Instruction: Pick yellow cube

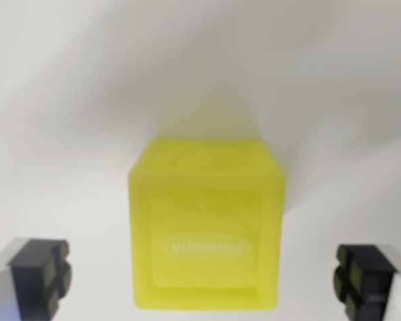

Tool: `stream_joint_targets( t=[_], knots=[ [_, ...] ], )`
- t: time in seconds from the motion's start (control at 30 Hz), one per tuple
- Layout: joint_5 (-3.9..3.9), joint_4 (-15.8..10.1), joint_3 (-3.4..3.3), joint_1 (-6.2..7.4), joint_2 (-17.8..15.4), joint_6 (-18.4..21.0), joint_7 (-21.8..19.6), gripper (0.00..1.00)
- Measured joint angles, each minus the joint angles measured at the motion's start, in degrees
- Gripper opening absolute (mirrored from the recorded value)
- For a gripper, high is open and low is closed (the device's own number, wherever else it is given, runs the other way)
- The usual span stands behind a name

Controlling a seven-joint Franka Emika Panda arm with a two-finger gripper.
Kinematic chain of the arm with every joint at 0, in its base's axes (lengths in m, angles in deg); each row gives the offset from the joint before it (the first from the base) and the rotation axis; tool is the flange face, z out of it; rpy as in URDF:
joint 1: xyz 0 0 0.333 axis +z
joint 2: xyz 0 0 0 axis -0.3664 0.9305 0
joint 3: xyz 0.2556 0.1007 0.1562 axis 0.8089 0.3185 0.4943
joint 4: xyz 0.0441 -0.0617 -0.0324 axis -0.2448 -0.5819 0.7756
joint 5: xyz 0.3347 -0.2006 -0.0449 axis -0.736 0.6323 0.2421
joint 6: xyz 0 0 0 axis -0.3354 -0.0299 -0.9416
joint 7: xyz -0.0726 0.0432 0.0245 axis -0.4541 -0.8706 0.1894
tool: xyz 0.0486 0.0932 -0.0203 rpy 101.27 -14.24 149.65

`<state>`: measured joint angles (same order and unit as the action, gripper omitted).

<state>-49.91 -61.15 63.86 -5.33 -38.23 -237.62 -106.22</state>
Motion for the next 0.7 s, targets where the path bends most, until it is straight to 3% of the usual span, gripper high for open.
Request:
stream_joint_targets(
  t=[0.7],
  knots=[
    [0.15,1.1,0.0,0.09,5.4,-4.1,-0.7,1.0]
  ],
)
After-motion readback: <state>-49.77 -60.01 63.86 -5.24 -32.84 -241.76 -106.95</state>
